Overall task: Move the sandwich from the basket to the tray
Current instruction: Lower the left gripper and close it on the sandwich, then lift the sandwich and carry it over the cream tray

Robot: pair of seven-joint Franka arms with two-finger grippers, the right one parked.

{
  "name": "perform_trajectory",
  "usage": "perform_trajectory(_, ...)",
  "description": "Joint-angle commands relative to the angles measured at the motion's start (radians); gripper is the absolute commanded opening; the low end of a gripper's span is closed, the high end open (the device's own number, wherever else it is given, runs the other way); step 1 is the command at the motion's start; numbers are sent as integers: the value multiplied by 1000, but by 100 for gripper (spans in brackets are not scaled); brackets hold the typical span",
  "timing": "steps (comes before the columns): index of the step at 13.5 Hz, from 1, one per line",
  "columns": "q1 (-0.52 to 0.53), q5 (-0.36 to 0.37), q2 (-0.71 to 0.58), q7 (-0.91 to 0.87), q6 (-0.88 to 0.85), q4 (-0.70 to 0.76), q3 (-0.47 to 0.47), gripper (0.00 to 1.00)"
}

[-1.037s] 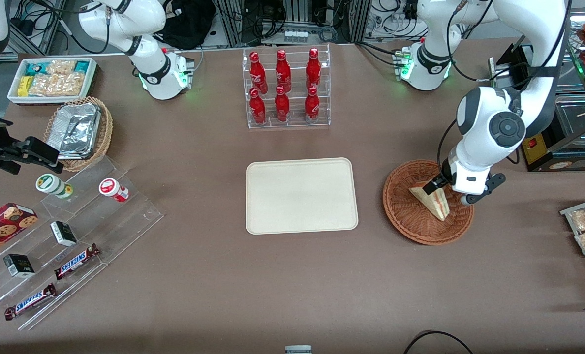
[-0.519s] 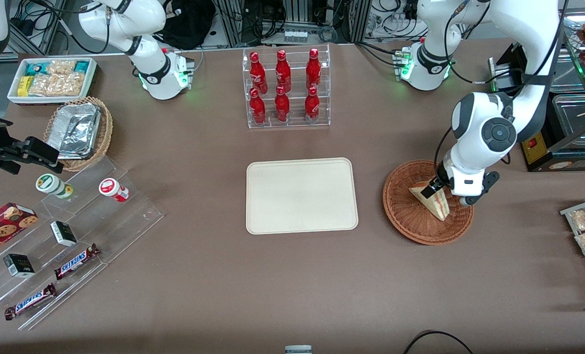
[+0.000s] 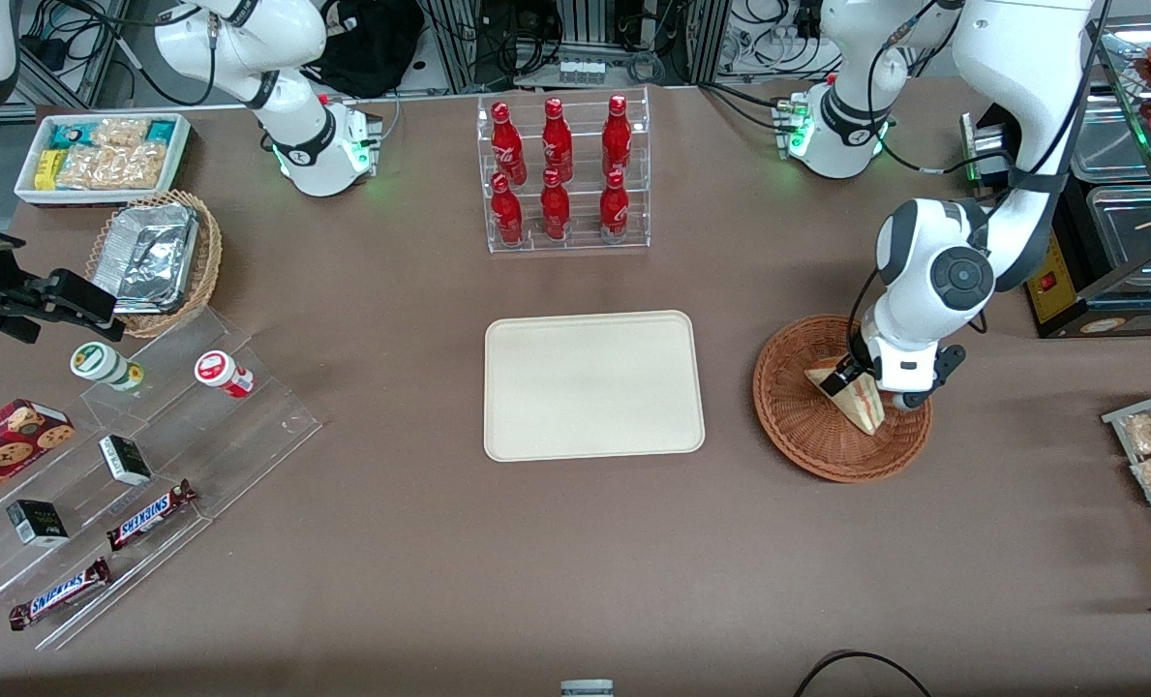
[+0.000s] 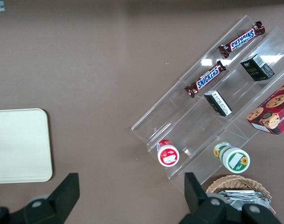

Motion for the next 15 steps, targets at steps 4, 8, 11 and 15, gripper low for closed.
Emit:
perform_trajectory(4, 2, 5, -32, -15, -9, -9, -1, 8)
perform_trajectory(8, -4, 13, -81, -3, -135, 38, -11, 5)
perform_trajectory(11, -4, 13, -73, -3, -346, 194, -64, 4)
perform_trajectory(15, -4, 102, -9, 22, -439, 297, -219, 3)
